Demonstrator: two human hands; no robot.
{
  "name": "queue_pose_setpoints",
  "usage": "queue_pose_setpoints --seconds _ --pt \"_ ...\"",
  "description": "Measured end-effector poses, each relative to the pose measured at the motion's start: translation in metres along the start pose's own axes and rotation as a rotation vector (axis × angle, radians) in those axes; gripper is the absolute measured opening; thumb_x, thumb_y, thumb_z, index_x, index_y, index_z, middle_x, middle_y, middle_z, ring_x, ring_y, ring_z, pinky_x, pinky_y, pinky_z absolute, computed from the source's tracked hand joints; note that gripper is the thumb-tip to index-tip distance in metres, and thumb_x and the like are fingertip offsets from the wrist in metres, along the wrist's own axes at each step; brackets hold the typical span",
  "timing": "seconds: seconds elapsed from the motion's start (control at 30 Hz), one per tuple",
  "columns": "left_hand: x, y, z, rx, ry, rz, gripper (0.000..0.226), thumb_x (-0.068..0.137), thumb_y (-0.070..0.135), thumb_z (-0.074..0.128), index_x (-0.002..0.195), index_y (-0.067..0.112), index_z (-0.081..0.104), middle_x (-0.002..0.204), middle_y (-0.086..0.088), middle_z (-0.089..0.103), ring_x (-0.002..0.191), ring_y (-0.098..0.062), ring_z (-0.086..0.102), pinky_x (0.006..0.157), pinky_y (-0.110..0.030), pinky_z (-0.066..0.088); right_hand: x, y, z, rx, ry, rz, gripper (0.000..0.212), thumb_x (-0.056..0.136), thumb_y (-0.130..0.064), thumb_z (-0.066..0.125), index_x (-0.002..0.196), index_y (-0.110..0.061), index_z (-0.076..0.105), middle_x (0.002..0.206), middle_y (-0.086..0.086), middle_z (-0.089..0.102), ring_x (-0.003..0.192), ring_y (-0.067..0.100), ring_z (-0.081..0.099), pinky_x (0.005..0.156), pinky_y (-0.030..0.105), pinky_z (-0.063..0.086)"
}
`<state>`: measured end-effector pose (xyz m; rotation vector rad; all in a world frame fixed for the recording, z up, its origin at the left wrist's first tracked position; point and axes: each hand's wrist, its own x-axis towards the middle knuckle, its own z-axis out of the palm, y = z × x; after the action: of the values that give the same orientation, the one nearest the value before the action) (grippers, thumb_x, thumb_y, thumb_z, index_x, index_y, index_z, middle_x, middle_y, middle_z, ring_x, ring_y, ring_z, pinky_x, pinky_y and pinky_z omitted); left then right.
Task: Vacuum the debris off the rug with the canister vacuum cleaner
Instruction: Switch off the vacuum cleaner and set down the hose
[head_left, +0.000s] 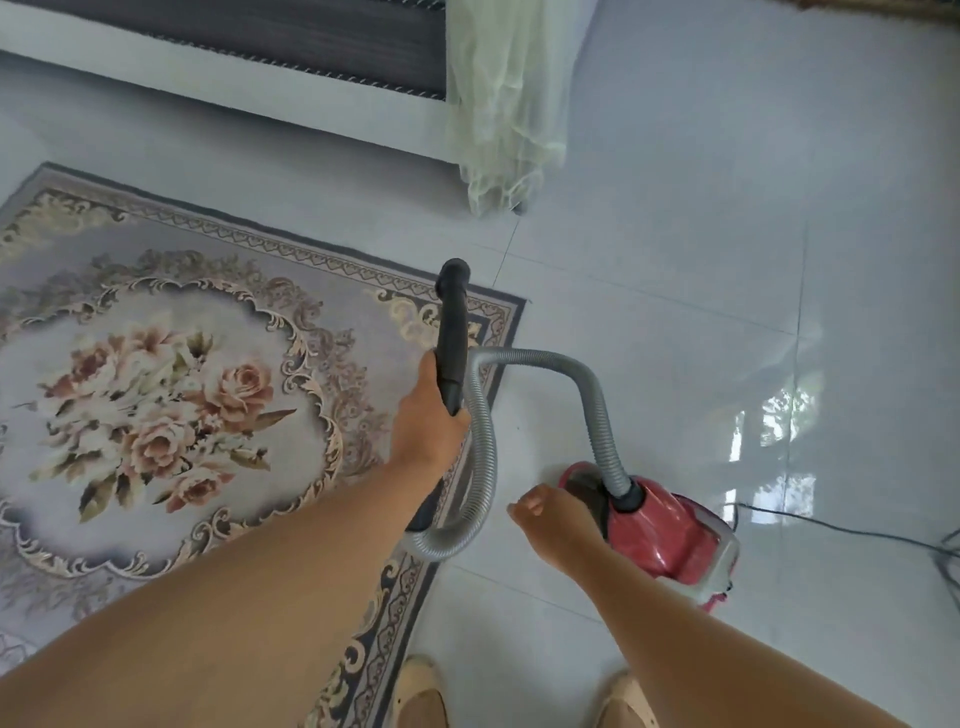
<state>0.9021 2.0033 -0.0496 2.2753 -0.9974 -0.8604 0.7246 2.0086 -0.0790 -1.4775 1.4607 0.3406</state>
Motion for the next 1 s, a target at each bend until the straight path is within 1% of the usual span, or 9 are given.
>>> queue_pose_setpoints --seconds 0.13,0.23,0.37,0.5,0.63,0.7,0.77,0.9,1.0 --pt "-0.022 0.028 0.046 0.154 -0.141 0.077 0.076 0.089 0.014 0.061 0.149 0.028 0.017 0.101 -0.013 0.065 0.081 -0.032 0.066 0.071 -0.047 0.058 -0.01 0.045 -0.04 0.03 0.045 0.04 0.029 0.096 -0.032 0.053 0.113 -0.011 0.064 0.111 0.008 0.066 0.105 0.026 0.062 0.078 0.026 0.043" --pt "-0.04 0.046 0.079 0.238 -0.174 0.136 0.08 0.088 0.012 0.061 0.151 0.027 0.014 0.106 -0.013 0.065 0.085 -0.033 0.065 0.076 -0.047 0.056 -0.014 0.084 -0.062 0.045 0.063 0.083 0.03 0.096 -0.033 0.052 0.111 -0.01 0.064 0.108 0.009 0.067 0.102 0.027 0.063 0.079 0.029 0.046" --pt "-0.068 0.068 0.118 0.28 -0.239 0.163 0.083 0.089 0.012 0.059 0.153 0.026 0.009 0.104 -0.009 0.064 0.082 -0.028 0.064 0.073 -0.043 0.056 -0.024 0.134 -0.083 0.094 0.055 0.116 0.029 0.097 -0.029 0.05 0.11 -0.009 0.066 0.092 0.004 0.063 0.101 0.029 0.064 0.076 0.03 0.046" --pt "-0.092 0.084 0.159 0.356 -0.343 0.216 0.086 0.089 0.012 0.059 0.152 0.029 0.003 0.096 -0.008 0.063 0.076 -0.025 0.063 0.069 -0.043 0.056 -0.036 0.178 -0.099 0.09 0.029 0.226 0.025 0.098 -0.027 0.049 0.109 -0.01 0.065 0.107 0.008 0.066 0.105 0.029 0.062 0.084 0.032 0.047" --pt "-0.103 0.093 0.207 0.385 -0.373 0.265 0.089 0.089 0.012 0.059 0.153 0.028 -0.001 0.099 -0.009 0.064 0.078 -0.025 0.063 0.061 -0.033 0.048 -0.04 0.223 -0.108 0.089 -0.004 0.277 0.032 0.101 -0.018 0.044 0.126 -0.004 0.058 0.112 0.011 0.063 0.102 0.029 0.059 0.089 0.032 0.047" --pt "-0.106 0.091 0.226 0.435 -0.407 0.277 0.091 0.089 0.011 0.059 0.153 0.029 -0.003 0.099 -0.009 0.063 0.075 -0.023 0.061 0.059 -0.032 0.047 -0.039 0.246 -0.101 0.031 -0.031 0.28 0.032 0.099 -0.03 0.049 0.114 -0.006 0.062 0.098 0.009 0.059 0.092 0.028 0.057 0.081 0.031 0.047" --pt "-0.109 0.085 0.241 0.488 -0.458 0.286 0.092 0.089 0.009 0.057 0.153 0.03 -0.006 0.1 -0.01 0.061 0.075 -0.023 0.061 0.062 -0.034 0.051 -0.037 0.261 -0.092 0.052 -0.01 0.308 0.031 0.098 -0.03 0.048 0.109 -0.006 0.063 0.09 0.004 0.054 0.084 0.022 0.053 0.069 0.027 0.044" --pt "-0.109 0.073 0.271 0.505 -0.505 0.297 0.09 0.09 0.007 0.054 0.153 0.026 -0.006 0.105 -0.013 0.061 0.08 -0.026 0.061 0.069 -0.042 0.055 -0.035 0.29 -0.077 0.074 -0.024 0.338 0.018 0.099 -0.016 0.042 0.106 -0.009 0.057 0.095 0.005 0.053 0.089 0.025 0.057 0.074 0.029 0.044" --pt "-0.111 0.057 0.288 0.5 -0.49 0.294 0.091 0.09 0.01 0.056 0.153 0.024 -0.008 0.108 -0.014 0.06 0.082 -0.028 0.062 0.068 -0.041 0.054 -0.029 0.308 -0.065 0.148 -0.028 0.369 0.032 0.097 -0.019 0.05 0.127 -0.007 0.057 0.112 0.01 0.063 0.1 0.024 0.06 0.078 0.025 0.048"
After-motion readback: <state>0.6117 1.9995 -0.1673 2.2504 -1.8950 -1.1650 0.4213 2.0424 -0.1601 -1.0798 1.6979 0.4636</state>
